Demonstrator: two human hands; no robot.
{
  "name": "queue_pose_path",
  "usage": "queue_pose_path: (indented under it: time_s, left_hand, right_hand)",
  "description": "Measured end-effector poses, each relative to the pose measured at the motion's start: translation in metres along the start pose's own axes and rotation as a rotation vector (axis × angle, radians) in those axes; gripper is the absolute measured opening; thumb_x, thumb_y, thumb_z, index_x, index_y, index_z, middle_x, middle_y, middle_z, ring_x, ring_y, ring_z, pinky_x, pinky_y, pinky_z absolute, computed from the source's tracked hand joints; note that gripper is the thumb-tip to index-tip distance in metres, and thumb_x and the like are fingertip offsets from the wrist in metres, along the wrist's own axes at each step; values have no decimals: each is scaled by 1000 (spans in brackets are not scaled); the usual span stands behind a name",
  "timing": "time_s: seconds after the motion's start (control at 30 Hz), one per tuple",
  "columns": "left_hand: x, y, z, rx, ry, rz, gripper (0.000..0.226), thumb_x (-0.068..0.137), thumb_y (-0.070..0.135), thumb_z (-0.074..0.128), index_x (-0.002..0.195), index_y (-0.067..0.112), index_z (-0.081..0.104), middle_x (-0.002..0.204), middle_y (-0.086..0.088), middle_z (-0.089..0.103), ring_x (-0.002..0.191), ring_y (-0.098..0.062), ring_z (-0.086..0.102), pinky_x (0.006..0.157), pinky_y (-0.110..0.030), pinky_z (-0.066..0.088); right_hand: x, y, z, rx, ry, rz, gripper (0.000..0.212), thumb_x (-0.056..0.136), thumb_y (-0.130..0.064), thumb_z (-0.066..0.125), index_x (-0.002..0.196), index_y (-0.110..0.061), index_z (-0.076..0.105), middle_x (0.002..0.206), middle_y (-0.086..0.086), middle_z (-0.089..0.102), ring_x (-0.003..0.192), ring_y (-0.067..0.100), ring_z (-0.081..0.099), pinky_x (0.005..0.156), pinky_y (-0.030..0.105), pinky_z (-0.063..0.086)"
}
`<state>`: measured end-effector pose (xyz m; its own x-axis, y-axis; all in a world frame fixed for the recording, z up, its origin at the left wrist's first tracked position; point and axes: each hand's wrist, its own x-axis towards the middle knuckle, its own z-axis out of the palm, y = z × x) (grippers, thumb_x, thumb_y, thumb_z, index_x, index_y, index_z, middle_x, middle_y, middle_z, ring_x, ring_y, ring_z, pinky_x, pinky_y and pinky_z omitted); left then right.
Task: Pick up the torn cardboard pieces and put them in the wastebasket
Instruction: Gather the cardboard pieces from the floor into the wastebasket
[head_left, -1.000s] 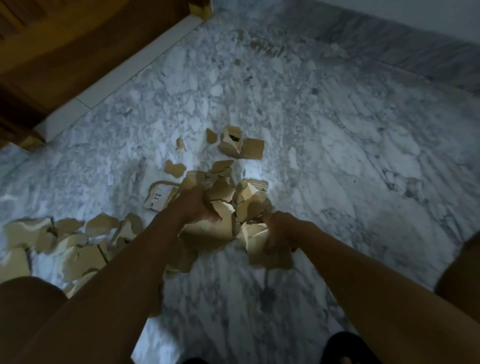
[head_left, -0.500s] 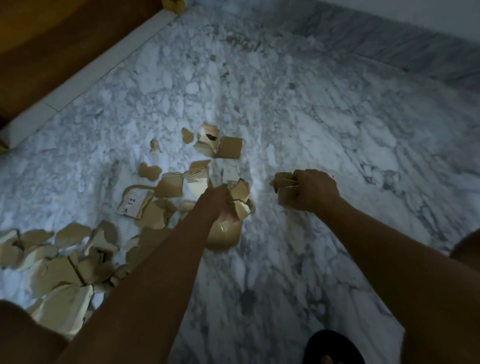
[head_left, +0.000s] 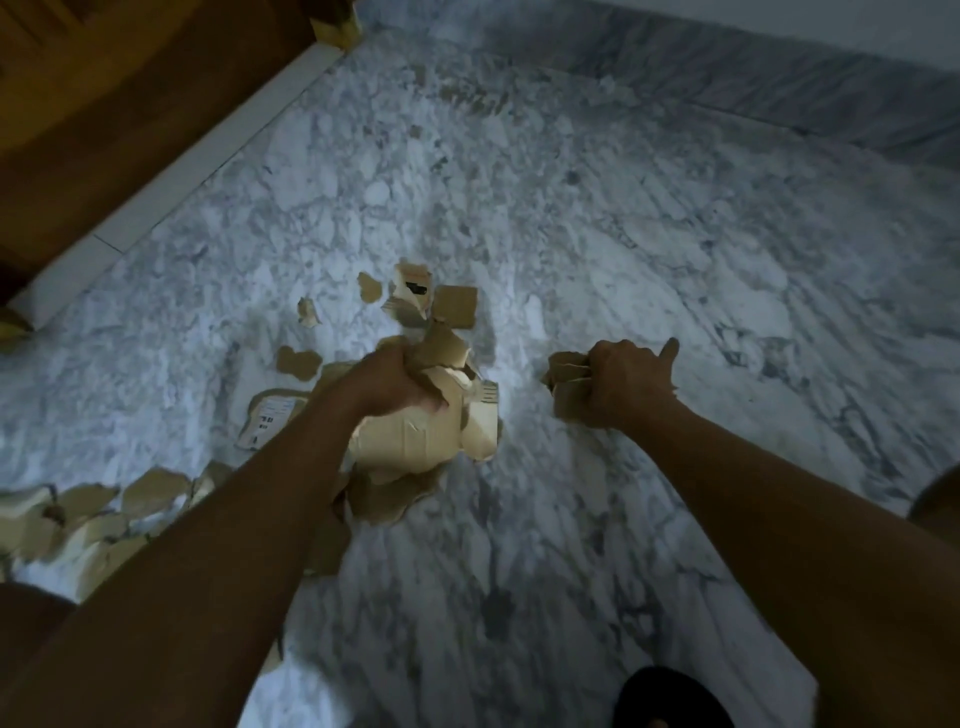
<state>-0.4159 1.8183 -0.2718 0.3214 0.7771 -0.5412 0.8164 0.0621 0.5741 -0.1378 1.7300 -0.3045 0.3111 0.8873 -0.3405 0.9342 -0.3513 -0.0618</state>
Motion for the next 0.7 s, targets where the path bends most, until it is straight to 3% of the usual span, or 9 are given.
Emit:
queue_pose_path:
  time_s: [0.07, 0.27, 0.4, 0.5, 0.6, 0.7]
  left_hand:
    - [3, 7, -10, 25, -25, -14, 49, 56, 23, 94, 99, 19, 72, 97, 0, 74, 96, -19, 68, 90, -39, 54]
    - [22, 20, 36, 206, -157, -5, 76, 32, 45, 87, 98, 9, 74, 100, -11, 73, 97, -28, 69, 90, -47, 56]
    - [38, 26, 65, 398, -165, -63, 65, 59, 34, 89, 117, 17, 64, 124, -7, 60, 115, -29, 60, 96, -40, 52]
    - [38, 33, 69, 445, -211, -17, 54, 63, 37, 88, 109, 16, 68, 104, -2, 68, 100, -23, 67, 82, -31, 54]
    - [37, 27, 70, 451, -234, 1, 61, 60, 40, 88, 112, 17, 67, 107, -2, 70, 98, -20, 68, 87, -33, 57]
    - [32, 22, 63, 250, -198, -6, 58, 59, 28, 91, 107, 22, 60, 102, -3, 71, 95, -16, 66, 85, -28, 56]
  right_hand:
    - [0, 0, -1, -2, -1, -1, 13, 76, -27, 64, 79, -26, 52, 68, -7, 53, 76, 21, 60, 113, 63, 10]
    - [-1, 1, -8, -16, -52, -6, 26, 72, -29, 72, 87, -26, 51, 76, -5, 52, 86, 23, 61, 102, 51, 27]
    - [1, 5, -8, -19, -58, -7, 29, 71, -28, 75, 85, -27, 49, 71, -7, 45, 88, 23, 62, 105, 50, 26]
    - [2, 4, -8, -12, -84, -3, 33, 70, -28, 77, 87, -27, 48, 76, -5, 48, 91, 24, 62, 107, 51, 24]
    - [4, 3, -8, -20, -80, 5, 31, 71, -30, 75, 86, -27, 48, 79, -5, 51, 93, 24, 63, 107, 51, 24]
    - [2, 5, -11, -41, -74, -28, 25, 73, -31, 73, 84, -28, 50, 71, -8, 46, 84, 20, 62, 108, 51, 24]
